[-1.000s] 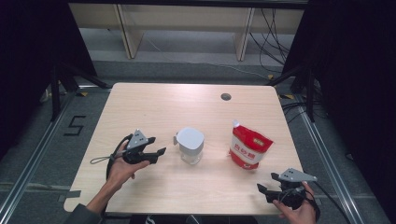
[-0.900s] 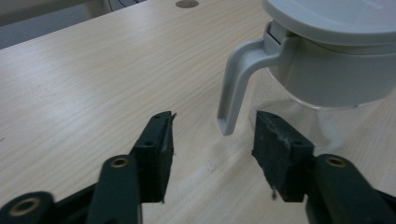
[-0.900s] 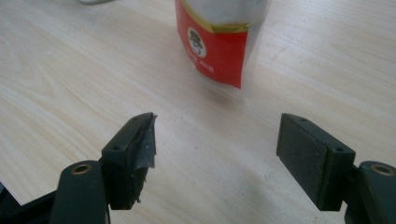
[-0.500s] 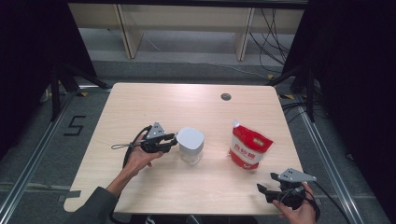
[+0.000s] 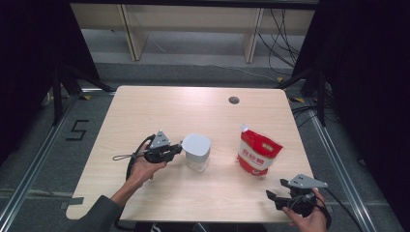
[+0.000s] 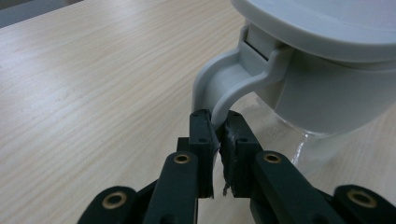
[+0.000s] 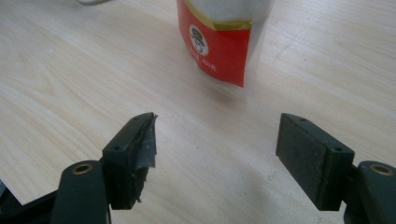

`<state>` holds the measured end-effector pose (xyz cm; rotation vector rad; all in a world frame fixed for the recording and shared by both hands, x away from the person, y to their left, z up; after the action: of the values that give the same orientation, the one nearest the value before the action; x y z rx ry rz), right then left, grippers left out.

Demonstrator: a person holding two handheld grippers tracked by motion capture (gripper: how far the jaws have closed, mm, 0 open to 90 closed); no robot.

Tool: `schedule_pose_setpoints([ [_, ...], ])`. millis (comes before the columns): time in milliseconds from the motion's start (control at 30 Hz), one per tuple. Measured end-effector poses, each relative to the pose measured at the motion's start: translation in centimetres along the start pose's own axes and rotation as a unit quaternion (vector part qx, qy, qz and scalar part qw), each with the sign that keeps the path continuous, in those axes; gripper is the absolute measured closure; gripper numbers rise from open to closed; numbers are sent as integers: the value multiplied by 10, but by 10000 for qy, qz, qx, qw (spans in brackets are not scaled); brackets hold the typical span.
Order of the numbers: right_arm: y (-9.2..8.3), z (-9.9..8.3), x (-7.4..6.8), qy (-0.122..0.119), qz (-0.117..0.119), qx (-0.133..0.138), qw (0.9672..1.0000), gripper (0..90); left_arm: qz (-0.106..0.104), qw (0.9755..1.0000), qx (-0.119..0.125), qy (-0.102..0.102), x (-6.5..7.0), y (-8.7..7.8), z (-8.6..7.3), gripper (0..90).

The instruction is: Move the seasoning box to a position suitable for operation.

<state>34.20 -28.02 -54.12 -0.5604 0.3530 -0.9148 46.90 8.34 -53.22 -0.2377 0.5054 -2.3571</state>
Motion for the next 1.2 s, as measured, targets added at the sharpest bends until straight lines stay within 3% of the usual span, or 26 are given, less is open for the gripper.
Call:
schedule_pose_setpoints([
  [33, -1, 0, -1, 75, -17, -17, 10000, 296, -33, 10000, 26, 64, 0, -3, -1, 825],
  [67, 0, 0, 1, -14, -12, 6, 10000, 295, -54, 10000, 17, -58, 1, -7, -3, 824],
  [100, 0, 0, 0, -9, -16, 5, 10000, 295, -128, 9999, 13, -56, 2, -10, -5, 823],
  [133, -1, -1, -3, 139, -32, -46, 9999, 295, -158, 9998, 24, -93, 4, -13, -7, 821],
  [167, -1, 0, -1, 36, -26, -9, 10000, 295, -133, 9999, -40, -45, 3, -16, -9, 821],
  [200, 0, 1, 0, -44, -20, 31, 10000, 295, -245, 9996, -108, -36, 6, -21, -11, 821],
  [233, 0, 1, 1, -85, -49, 35, 9999, 295, -271, 9995, -24, -157, 9, -22, -11, 821],
  [267, 0, 0, 0, -49, -14, -1, 10000, 295, -320, 9995, -46, -49, 8, -25, -12, 820],
  [300, 0, 0, 0, -21, 1, -13, 10000, 295, -270, 9996, -31, -116, 9, -26, -13, 813],
  [433, -1, 0, -2, 133, -40, -34, 9999, 295, -161, 9997, -107, 118, 2, -27, -14, 652],
  [500, 0, 0, -2, 90, -10, -20, 10000, 295, -71, 9997, -68, 211, -1, -23, -14, 580],
  [533, 0, 1, 1, -62, -26, 42, 10000, 295, -128, 9995, -51, 294, -2, -21, -12, 565],
  [600, 0, 1, 0, -67, -4, 42, 10000, 295, -143, 9996, -22, 233, -2, -17, -11, 563],
  [633, 0, 1, 0, -68, -3, 42, 10000, 295, -216, 9991, -56, 373, -3, -16, -10, 569],
  [667, 0, 1, 1, -79, -22, 29, 10000, 295, -243, 9990, -28, 368, -2, -15, -9, 591],
  [700, -1, -1, -4, 193, -4, -81, 9998, 295, -258, 9992, 14, 300, -1, -13, -9, 602],
  [733, 0, 0, -1, 37, -35, -18, 10000, 295, -321, 9990, 48, 294, -1, -12, -8, 616],
  [767, 0, 0, -1, 38, -31, -23, 10000, 295, -393, 9985, 47, 387, -1, -11, -8, 627],
  [833, 1, 0, -2, 45, -22, -27, 10000, 295, -451, 9987, 76, 241, 1, -8, -7, 654],
  [900, 2, 1, -1, -100, 34, 17, 9999, 295, -402, 9984, 13, 387, 2, -8, -6, 697],
  [933, 1, -1, -3, 20, 11, -58, 10000, 295, -427, 9979, -19, 491, 1, -8, -6, 702],
  [1000, 2, 0, 0, -164, -16, 3, 9999, 296, -366, 9984, 34, 421, 3, -8, -6, 706],
  [1133, 0, -1, -4, 94, 32, -54, 9999, 296, -317, 9987, -30, 389, 10, -12, -8, 707],
  [1167, 1, 0, 0, -78, -16, 12, 10000, 296, -355, 9987, -14, 374, 16, -13, -9, 706],
  [1200, 1, 0, -1, -5, 21, -25, 10000, 296, -386, 9984, 33, 404, 19, -14, -9, 707],
])
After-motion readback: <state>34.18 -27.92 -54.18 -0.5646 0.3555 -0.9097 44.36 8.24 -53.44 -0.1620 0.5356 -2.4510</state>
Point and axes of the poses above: each handheld gripper's, and its own axes: y roughly forward along the jaws, z roughly out of its top, x roughly to its right, the point moved 8 cm from there along y, roughly forward along the jaws, and after that the axes turned 5 degrees about x, right-handed, at the moved point
